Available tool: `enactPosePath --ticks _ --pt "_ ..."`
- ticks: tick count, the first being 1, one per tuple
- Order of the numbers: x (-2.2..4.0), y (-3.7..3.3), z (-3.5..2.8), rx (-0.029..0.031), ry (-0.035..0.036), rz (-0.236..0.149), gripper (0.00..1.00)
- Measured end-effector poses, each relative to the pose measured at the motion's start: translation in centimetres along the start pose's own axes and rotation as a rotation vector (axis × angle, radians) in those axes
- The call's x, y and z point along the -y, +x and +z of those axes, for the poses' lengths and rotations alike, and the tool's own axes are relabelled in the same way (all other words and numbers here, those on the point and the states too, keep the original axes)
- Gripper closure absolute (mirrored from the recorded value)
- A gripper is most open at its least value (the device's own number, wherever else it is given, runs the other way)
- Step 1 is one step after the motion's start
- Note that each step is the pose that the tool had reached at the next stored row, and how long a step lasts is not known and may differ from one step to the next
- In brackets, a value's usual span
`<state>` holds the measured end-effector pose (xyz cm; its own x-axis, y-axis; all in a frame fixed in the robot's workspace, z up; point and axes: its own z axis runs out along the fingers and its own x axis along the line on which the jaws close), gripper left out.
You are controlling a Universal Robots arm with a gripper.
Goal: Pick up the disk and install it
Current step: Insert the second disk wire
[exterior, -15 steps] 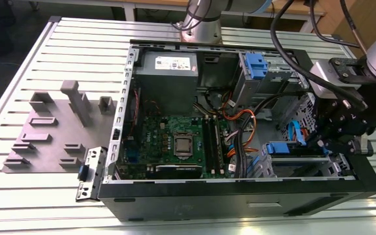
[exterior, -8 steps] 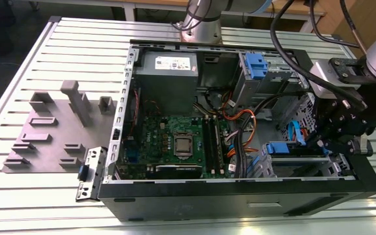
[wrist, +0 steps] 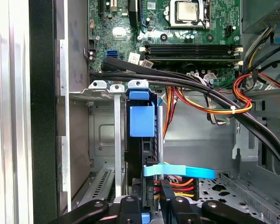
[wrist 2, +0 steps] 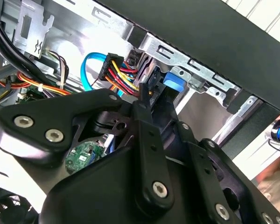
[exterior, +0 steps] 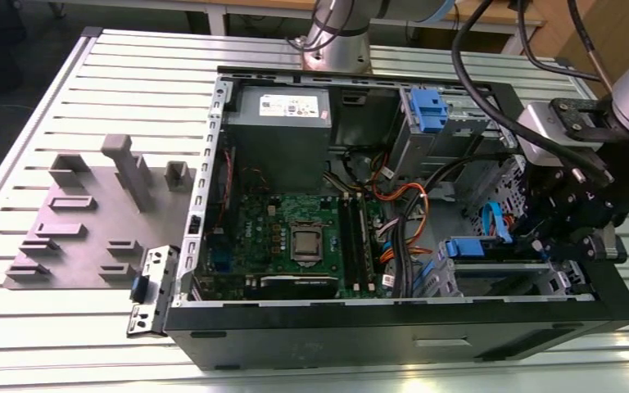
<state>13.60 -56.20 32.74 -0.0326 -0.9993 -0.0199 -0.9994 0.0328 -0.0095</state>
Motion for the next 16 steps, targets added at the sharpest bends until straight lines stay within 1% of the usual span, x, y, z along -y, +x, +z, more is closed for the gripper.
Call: enactPosePath --ticks 3,6,11,16 --pt "0.00 0.00 -0.14 -0.0003 0.0000 0.000 0.70" --pt "0.01 -0.01 -0.58 0.0001 0.0000 0.000 0.70" --pt "0.01 -0.03 -1.73 0.0000 0.0000 0.000 0.70" --pt "0.03 -0.07 -3.07 0.0000 0.0000 0.000 0.70"
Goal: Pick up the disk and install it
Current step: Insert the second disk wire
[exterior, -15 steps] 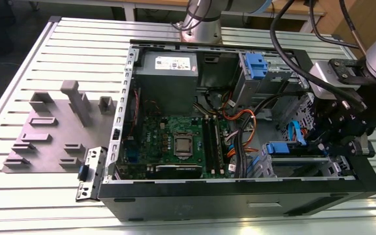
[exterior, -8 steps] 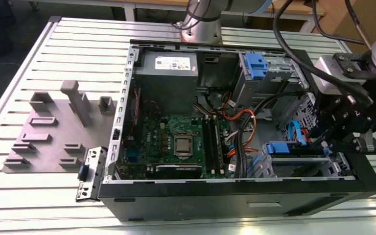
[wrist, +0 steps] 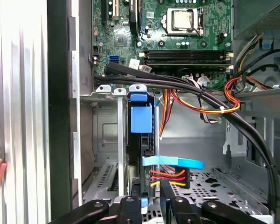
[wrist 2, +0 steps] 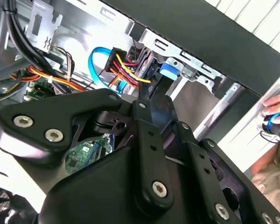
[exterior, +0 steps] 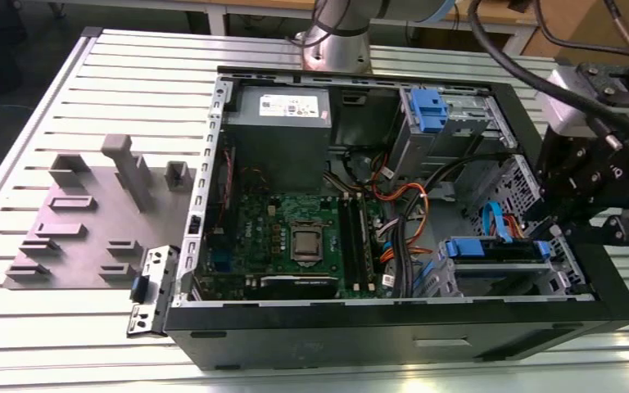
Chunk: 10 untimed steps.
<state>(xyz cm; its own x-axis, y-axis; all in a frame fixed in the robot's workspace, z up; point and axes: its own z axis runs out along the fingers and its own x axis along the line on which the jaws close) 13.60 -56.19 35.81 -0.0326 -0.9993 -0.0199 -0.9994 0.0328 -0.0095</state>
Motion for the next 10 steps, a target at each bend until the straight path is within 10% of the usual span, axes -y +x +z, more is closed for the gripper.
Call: enactPosePath --ticks 10 --pt "0.00 -0.02 -0.80 0.0000 0.0000 0.000 0.70"
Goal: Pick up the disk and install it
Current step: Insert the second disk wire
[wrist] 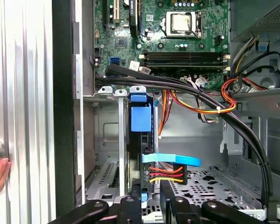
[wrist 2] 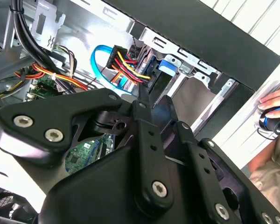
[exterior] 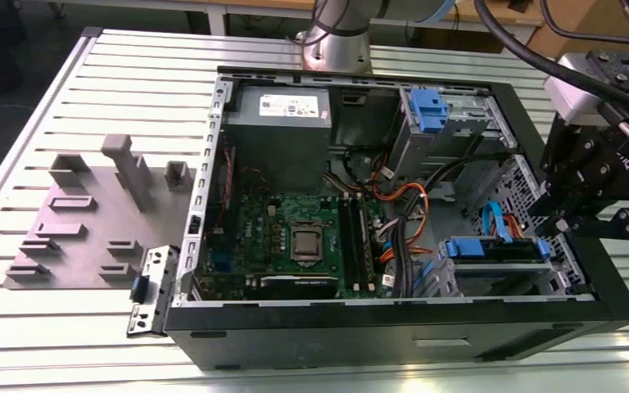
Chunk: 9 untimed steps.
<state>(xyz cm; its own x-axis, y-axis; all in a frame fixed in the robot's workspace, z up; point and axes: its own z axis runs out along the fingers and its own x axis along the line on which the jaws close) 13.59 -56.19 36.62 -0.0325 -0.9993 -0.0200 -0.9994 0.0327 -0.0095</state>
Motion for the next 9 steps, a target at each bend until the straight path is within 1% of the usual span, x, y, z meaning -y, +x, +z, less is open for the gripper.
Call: enactPosePath --ticks 2,7,9 --pt "-0.14 0.00 0.00 -0.0001 0.0000 0.000 0.70" --pt "-0.79 0.03 0.01 0.0001 0.0000 0.000 0.70" --pt "-0.91 0.04 0.01 0.0000 0.0001 0.000 0.70"
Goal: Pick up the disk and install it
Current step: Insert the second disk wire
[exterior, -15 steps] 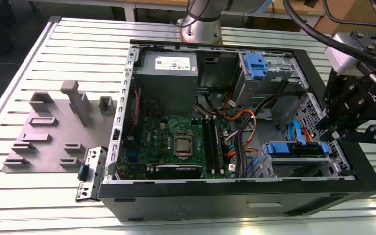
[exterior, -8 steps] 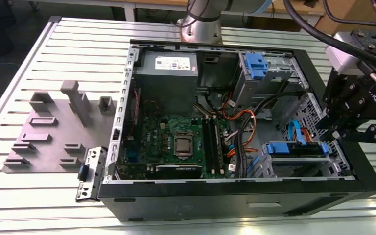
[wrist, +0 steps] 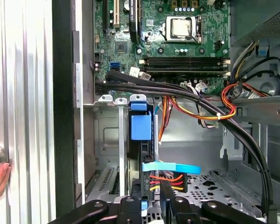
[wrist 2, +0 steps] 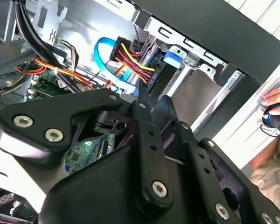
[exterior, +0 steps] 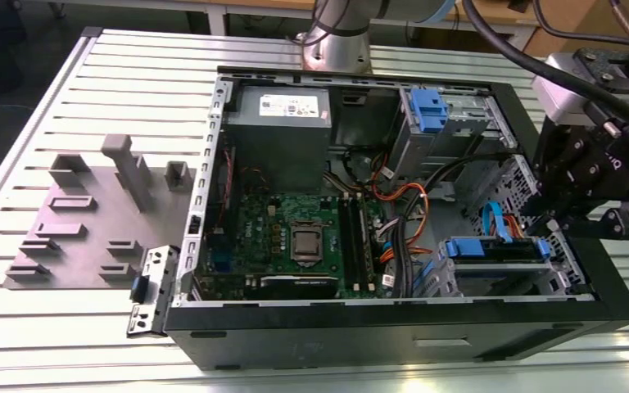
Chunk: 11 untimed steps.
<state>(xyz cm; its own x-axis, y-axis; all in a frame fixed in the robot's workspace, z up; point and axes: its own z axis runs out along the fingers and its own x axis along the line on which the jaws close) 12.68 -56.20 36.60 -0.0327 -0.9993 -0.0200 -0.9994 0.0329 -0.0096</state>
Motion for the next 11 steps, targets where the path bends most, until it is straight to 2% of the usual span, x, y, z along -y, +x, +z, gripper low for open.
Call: enactPosePath --ticks 11 --pt "-0.01 -0.01 -0.18 0.0000 0.0001 0.000 0.70"
